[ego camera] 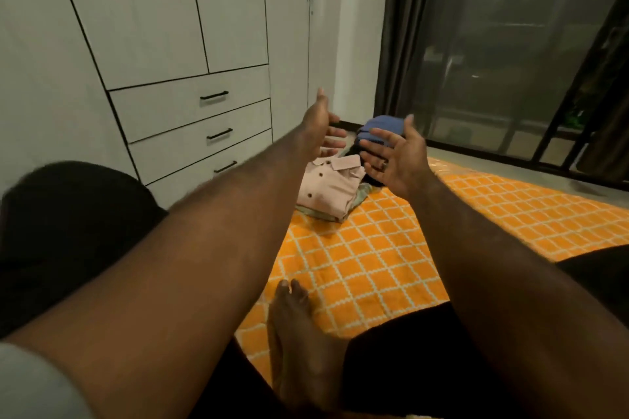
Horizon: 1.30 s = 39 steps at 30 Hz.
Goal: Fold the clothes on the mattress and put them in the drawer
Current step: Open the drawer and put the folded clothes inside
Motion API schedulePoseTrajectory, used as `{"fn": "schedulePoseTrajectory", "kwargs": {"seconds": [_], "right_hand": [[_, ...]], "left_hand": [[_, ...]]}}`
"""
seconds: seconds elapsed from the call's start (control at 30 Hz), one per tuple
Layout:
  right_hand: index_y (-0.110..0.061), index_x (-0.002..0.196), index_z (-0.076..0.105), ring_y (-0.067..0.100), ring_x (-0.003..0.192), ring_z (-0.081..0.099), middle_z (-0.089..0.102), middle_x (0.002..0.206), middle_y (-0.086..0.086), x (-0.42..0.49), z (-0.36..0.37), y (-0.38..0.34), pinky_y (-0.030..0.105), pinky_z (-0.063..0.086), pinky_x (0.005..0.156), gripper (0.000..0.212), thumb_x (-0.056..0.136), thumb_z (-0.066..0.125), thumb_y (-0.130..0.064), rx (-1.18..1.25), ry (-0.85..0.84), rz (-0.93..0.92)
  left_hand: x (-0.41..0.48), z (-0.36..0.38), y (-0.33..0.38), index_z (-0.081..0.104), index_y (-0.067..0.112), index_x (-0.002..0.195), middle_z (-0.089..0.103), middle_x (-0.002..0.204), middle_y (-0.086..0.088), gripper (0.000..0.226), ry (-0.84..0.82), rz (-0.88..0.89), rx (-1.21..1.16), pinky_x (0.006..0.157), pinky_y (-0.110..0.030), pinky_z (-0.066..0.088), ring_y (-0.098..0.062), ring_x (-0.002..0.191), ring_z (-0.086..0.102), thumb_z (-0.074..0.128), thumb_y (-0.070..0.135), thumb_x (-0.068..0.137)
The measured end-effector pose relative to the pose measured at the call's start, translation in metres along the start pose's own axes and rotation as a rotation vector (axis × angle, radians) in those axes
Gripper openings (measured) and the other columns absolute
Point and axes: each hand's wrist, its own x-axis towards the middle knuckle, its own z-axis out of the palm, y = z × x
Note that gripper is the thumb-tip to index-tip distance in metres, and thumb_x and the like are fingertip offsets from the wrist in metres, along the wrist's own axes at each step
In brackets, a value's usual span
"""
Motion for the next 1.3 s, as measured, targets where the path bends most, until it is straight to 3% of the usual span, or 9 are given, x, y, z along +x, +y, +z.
{"fn": "schedulePoseTrajectory", "kwargs": {"seconds": [0.17, 0.4, 0.6, 0.77, 0.87, 1.1, 1.3], "right_hand": [[-0.016, 0.126, 0.068, 0.029, 0.107, 0.066, 0.070, 0.125, 0.014, 0.043, 0.045, 0.021, 0.041, 0.051, 0.089, 0.082, 0.094, 0.030, -0.081, -0.010, -0.051, 0.069], [-0.017, 0.124, 0.071, 0.033, 0.116, 0.064, 0.073, 0.121, 0.012, 0.200, 0.086, 0.068, 0.048, 0.048, 0.104, 0.085, 0.093, 0.027, -0.082, -0.140, -0.043, 0.163], [-0.015, 0.122, 0.071, 0.030, 0.109, 0.066, 0.074, 0.119, 0.012, 0.347, 0.131, 0.113, 0.042, 0.052, 0.086, 0.084, 0.095, 0.025, -0.080, -0.145, -0.026, 0.190], [-0.015, 0.123, 0.070, 0.028, 0.109, 0.067, 0.073, 0.120, 0.012, 0.446, 0.162, 0.154, 0.042, 0.049, 0.087, 0.085, 0.096, 0.021, -0.079, -0.132, -0.032, 0.234], [-0.016, 0.122, 0.071, 0.029, 0.113, 0.064, 0.073, 0.120, 0.012, 0.480, 0.176, 0.172, 0.042, 0.050, 0.088, 0.084, 0.096, 0.023, -0.079, -0.125, -0.025, 0.294], [-0.016, 0.122, 0.072, 0.029, 0.108, 0.063, 0.074, 0.119, 0.011, 0.517, 0.220, 0.176, 0.040, 0.048, 0.083, 0.086, 0.093, 0.025, -0.082, -0.075, -0.026, 0.457], [-0.016, 0.126, 0.070, 0.029, 0.106, 0.062, 0.072, 0.124, 0.014, 0.509, 0.272, 0.107, 0.040, 0.047, 0.084, 0.088, 0.091, 0.027, -0.084, -0.072, -0.058, 0.560]], "left_hand": [[0.042, -0.053, -0.013, 0.058, 0.008, 0.124, 0.069, 0.111, -0.017, 0.080, 0.087, -0.041, -0.029, 0.072, -0.035, 0.051, -0.031, 0.092, 0.069, 0.013, 0.070, 0.101], [0.203, -0.134, -0.062, 0.061, 0.012, 0.116, 0.070, 0.110, -0.015, 0.082, 0.026, -0.142, -0.107, 0.071, -0.035, 0.052, -0.031, 0.091, 0.070, 0.015, 0.076, 0.097], [0.342, -0.185, -0.112, 0.064, 0.014, 0.118, 0.073, 0.108, -0.013, 0.084, 0.029, -0.153, -0.165, 0.085, -0.043, 0.056, -0.032, 0.099, 0.071, 0.019, 0.080, 0.094], [0.416, -0.206, -0.141, 0.063, 0.016, 0.122, 0.073, 0.103, -0.008, 0.078, 0.074, -0.154, -0.209, 0.093, -0.048, 0.053, -0.030, 0.103, 0.068, 0.019, 0.076, 0.097], [0.447, -0.230, -0.151, 0.061, 0.016, 0.127, 0.071, 0.110, -0.009, 0.081, 0.104, -0.194, -0.232, 0.092, -0.049, 0.053, -0.031, 0.105, 0.067, 0.019, 0.077, 0.096], [0.471, -0.303, -0.119, 0.058, 0.014, 0.136, 0.067, 0.124, -0.014, 0.087, 0.153, -0.300, -0.265, 0.089, -0.047, 0.053, -0.033, 0.106, 0.066, 0.020, 0.080, 0.094], [0.452, -0.370, -0.033, 0.060, 0.015, 0.134, 0.067, 0.125, -0.014, 0.086, 0.157, -0.366, -0.265, 0.093, -0.048, 0.053, -0.034, 0.111, 0.066, 0.021, 0.080, 0.094]]}}
